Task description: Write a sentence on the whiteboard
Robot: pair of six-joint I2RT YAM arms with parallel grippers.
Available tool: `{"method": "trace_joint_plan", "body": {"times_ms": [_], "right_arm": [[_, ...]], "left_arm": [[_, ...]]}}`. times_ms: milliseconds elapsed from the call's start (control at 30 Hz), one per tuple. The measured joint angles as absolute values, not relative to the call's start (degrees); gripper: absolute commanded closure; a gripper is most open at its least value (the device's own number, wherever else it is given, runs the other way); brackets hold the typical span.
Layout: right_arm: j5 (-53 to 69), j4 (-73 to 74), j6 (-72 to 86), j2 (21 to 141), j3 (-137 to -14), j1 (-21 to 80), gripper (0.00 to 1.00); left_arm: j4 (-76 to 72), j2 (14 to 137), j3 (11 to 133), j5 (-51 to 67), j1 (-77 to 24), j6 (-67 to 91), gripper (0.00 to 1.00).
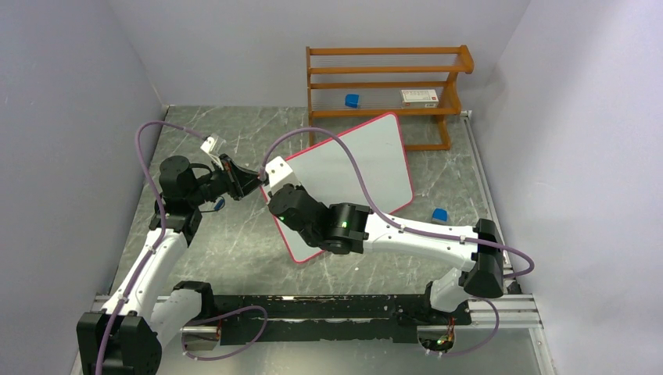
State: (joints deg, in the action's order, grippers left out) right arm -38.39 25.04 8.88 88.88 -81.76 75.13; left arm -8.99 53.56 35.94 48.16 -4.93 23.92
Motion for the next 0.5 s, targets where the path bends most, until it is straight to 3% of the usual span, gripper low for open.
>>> {"method": "trace_joint_plan", "body": {"times_ms": [500], "right_arm": [[-37.95,29.3,11.77,88.92,-81.76,75.22,1.0]], "left_arm": [[-8.99,53.58,35.94,48.16,-4.93,23.92,0.95]]}}
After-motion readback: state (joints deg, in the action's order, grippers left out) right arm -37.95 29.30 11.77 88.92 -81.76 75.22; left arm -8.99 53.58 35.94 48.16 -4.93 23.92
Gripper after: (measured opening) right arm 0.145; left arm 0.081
